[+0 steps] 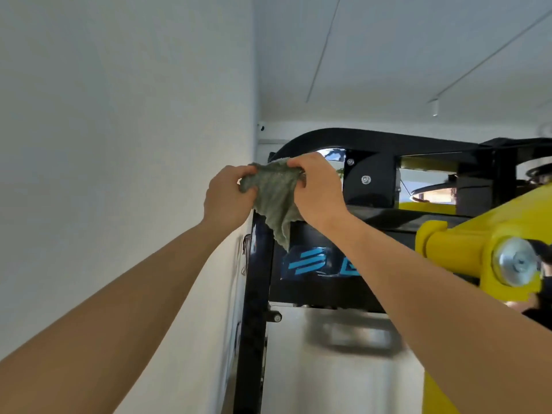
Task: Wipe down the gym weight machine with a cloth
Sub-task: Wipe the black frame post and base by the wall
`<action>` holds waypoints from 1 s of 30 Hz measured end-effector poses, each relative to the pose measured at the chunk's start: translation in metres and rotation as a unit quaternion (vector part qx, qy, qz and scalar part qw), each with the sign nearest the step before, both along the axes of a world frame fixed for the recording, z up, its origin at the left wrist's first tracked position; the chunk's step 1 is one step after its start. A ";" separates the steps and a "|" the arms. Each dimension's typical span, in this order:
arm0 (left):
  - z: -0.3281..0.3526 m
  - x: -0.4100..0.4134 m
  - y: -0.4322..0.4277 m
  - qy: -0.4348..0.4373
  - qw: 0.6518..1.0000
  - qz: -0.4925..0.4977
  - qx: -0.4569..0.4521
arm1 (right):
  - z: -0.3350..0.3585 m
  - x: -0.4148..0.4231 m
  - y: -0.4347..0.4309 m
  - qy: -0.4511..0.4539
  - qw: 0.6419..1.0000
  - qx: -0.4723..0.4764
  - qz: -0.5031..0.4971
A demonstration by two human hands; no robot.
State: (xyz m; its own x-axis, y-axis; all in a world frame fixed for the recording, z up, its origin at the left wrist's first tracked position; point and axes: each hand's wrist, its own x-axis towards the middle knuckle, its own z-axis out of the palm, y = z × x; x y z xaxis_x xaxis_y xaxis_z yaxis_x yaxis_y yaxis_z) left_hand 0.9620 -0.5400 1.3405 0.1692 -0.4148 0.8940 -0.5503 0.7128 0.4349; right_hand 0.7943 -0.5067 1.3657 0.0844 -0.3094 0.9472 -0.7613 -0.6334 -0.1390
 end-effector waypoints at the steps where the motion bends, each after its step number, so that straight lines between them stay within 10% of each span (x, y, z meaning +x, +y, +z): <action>1: 0.008 0.001 -0.003 -0.008 1.000 0.016 0.003 | 0.010 -0.001 -0.006 0.037 0.999 -0.005 -0.018; 10: 0.029 -0.007 -0.040 -0.098 0.994 0.004 0.057 | 0.068 -0.006 -0.053 0.342 0.905 0.066 -0.245; 30: 0.149 -0.093 -0.079 -0.337 0.917 0.200 -0.080 | 0.190 -0.154 -0.058 0.295 0.892 0.169 -0.299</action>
